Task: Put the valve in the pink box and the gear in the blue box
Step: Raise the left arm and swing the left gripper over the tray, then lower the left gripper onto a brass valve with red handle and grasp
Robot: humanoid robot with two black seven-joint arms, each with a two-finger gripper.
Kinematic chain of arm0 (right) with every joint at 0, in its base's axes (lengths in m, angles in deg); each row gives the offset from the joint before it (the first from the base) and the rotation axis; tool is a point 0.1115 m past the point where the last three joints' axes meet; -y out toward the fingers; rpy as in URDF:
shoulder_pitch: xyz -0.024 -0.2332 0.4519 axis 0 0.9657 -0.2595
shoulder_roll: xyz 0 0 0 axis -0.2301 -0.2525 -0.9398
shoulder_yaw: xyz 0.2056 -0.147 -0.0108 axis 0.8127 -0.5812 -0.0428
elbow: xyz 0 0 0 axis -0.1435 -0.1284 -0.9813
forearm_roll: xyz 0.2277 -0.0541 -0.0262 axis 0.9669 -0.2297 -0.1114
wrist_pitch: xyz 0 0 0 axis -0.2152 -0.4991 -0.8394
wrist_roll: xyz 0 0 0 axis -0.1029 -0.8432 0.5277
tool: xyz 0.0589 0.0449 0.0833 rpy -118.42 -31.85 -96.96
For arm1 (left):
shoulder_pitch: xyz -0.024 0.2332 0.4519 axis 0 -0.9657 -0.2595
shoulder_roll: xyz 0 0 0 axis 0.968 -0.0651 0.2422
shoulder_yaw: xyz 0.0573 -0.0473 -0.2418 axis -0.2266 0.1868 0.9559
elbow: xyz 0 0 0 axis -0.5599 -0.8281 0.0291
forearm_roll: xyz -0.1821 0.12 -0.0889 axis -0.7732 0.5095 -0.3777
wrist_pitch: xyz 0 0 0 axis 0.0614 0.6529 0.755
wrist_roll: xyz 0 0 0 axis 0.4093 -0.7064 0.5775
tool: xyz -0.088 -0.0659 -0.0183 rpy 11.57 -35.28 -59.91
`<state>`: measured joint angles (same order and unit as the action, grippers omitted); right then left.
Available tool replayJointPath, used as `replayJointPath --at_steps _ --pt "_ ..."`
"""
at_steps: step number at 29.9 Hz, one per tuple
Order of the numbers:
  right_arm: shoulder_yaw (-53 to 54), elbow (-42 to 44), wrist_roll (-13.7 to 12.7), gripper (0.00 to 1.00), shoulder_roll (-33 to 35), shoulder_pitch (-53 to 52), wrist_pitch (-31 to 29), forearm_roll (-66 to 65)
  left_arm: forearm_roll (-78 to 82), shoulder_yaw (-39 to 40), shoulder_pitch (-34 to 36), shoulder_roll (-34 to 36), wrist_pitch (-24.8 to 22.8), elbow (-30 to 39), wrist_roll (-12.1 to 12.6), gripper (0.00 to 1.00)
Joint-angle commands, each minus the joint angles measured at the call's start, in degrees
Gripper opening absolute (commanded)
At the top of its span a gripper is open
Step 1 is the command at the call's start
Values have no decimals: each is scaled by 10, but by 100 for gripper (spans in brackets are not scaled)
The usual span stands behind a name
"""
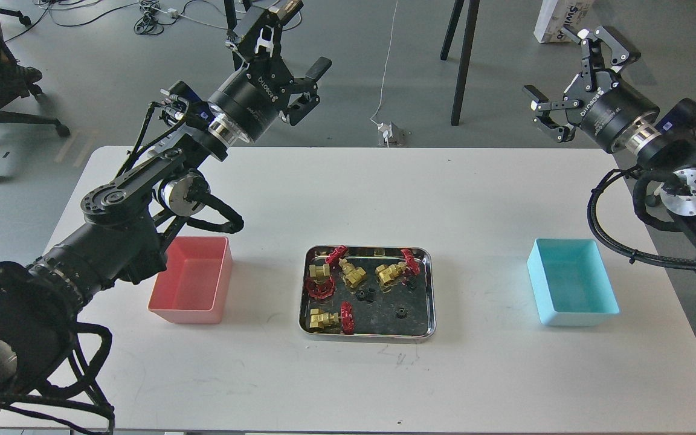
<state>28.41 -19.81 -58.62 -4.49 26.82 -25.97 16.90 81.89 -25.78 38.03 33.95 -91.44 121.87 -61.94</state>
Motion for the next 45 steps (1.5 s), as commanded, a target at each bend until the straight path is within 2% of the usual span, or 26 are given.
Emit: replayJointPath --at_steps 1,8,13,18,22,23,26,29,33,36,38,41,45 --pt "21 2 1 100 -1 4 0 1 0 -2 -2 1 0 -1 0 100" --pt "55 5 -6 100 3 -7 0 94 -1 0 -21 6 0 -7 0 100" --pt "60 5 -8 100 27 -87 0 111 -15 27 -40 -6 0 16 0 100" --pt "57 6 -9 100 44 -115 56 109 -20 51 -63 -10 0 130 0 100" --pt "57 -2 -9 100 56 -106 57 111 16 38 -41 33 0 246 0 100" --pt "57 -5 -8 100 62 -104 57 111 21 13 -21 53 0 259 0 100" --pt "57 -12 -8 100 67 -87 57 112 22 -149 75 104 0 281 0 100" --pt "57 -11 -8 100 67 -81 58 111 27 -335 184 144 43 290 0 100" --pt "57 -9 -8 100 66 -73 59 111 48 -564 313 147 91 293 0 99" --pt "52 -8 -14 100 60 -72 61 109 100 -685 385 142 123 307 0 99" --pt "35 -13 -38 100 58 -72 73 111 140 -758 426 127 159 323 0 97" --pt "2 -16 -82 100 43 -80 108 112 195 -855 474 89 238 334 0 93" --pt "-2 -15 -126 100 19 -101 169 112 235 -976 478 16 356 319 0 93"
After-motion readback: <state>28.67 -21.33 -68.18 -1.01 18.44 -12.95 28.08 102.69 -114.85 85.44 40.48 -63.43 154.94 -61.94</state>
